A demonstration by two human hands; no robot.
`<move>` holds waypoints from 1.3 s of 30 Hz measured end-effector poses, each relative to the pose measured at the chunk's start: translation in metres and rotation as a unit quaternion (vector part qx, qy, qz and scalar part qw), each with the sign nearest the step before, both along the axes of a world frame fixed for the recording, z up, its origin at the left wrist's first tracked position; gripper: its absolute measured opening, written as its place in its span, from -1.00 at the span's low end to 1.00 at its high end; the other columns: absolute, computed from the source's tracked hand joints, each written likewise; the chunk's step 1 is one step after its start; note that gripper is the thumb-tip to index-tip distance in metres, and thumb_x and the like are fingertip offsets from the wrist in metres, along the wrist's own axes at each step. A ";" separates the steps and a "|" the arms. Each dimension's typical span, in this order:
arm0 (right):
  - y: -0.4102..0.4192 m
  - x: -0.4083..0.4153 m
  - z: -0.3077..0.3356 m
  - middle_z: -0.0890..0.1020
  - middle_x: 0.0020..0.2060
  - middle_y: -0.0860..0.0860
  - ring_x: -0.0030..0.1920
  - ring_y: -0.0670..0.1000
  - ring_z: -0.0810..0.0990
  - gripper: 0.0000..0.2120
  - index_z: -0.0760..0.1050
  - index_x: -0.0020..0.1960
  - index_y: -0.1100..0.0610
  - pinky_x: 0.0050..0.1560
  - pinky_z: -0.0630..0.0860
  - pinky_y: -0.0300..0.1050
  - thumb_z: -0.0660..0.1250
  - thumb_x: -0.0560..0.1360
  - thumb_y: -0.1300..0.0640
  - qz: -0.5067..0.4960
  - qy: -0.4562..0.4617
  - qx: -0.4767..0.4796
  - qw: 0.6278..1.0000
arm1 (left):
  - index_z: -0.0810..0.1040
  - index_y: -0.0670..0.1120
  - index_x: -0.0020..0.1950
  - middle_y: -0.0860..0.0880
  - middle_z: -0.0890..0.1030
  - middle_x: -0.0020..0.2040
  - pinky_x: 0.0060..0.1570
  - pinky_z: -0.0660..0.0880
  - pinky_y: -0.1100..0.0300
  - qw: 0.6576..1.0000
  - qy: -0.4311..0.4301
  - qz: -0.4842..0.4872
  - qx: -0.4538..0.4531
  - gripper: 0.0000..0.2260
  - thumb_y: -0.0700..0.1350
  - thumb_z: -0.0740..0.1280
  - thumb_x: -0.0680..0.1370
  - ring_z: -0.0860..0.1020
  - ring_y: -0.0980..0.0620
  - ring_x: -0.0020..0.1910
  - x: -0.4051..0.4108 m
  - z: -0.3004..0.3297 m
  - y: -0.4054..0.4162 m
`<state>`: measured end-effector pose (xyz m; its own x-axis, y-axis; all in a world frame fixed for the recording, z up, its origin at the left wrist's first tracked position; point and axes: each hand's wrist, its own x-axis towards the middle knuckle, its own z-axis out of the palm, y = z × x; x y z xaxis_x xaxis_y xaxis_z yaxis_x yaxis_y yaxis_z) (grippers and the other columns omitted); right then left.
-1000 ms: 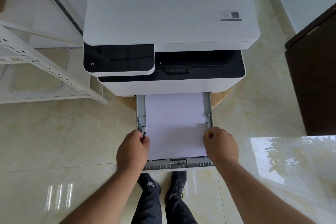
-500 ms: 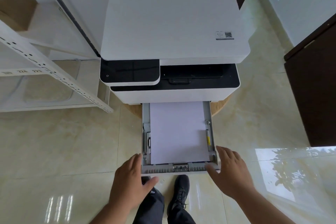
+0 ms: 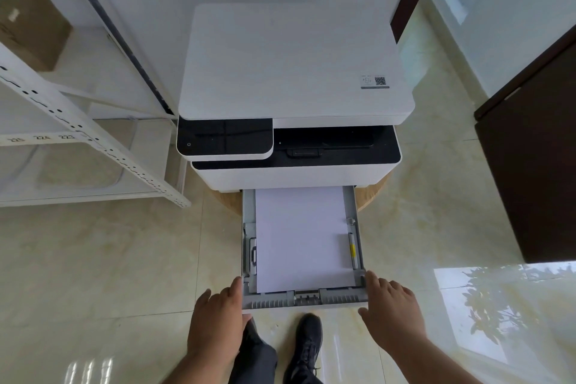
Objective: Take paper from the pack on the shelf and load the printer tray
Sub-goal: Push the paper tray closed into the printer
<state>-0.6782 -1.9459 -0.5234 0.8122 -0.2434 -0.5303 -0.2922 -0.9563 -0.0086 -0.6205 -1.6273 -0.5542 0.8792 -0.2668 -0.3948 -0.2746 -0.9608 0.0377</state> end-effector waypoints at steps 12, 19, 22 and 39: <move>-0.003 0.001 0.008 0.67 0.18 -0.13 0.23 -0.01 0.62 -0.45 0.28 0.49 -0.04 0.25 0.44 -0.09 0.33 0.58 -0.18 -0.003 -0.024 0.024 0.999 | 0.59 -0.07 0.39 0.09 0.71 -0.29 0.19 0.61 0.02 1.000 -0.009 -0.014 -0.020 -0.32 0.19 0.60 0.34 0.69 0.06 -0.32 0.001 -0.001 0.007; -0.007 0.003 0.010 0.68 0.19 -0.13 0.23 -0.01 0.62 -0.44 0.28 0.50 -0.04 0.25 0.45 -0.08 0.33 0.58 -0.18 0.003 -0.023 0.020 1.000 | 0.53 -0.03 0.44 0.10 0.71 -0.26 0.26 0.57 0.04 0.999 -0.007 -0.008 -0.039 -0.34 0.21 0.53 0.42 0.69 0.06 -0.26 0.002 0.007 0.006; -0.010 0.010 0.012 0.66 0.21 -0.14 0.22 -0.02 0.61 -0.47 0.30 0.49 -0.05 0.24 0.46 -0.10 0.32 0.59 -0.17 -0.003 -0.044 0.025 0.999 | 0.55 -0.03 0.43 0.09 0.68 -0.30 0.09 0.62 0.06 0.999 -0.013 -0.007 -0.046 -0.36 0.19 0.55 0.41 0.64 0.03 -0.30 0.010 0.016 0.002; -0.021 0.033 0.021 0.66 0.23 -0.12 0.24 0.01 0.60 -0.50 0.32 0.48 -0.04 0.25 0.45 -0.05 0.27 0.61 -0.20 0.018 -0.051 0.012 0.998 | 0.56 -0.06 0.43 0.08 0.65 -0.32 0.18 0.60 0.02 0.997 -0.042 -0.020 -0.063 -0.38 0.16 0.55 0.44 0.63 0.01 -0.29 0.033 0.021 0.001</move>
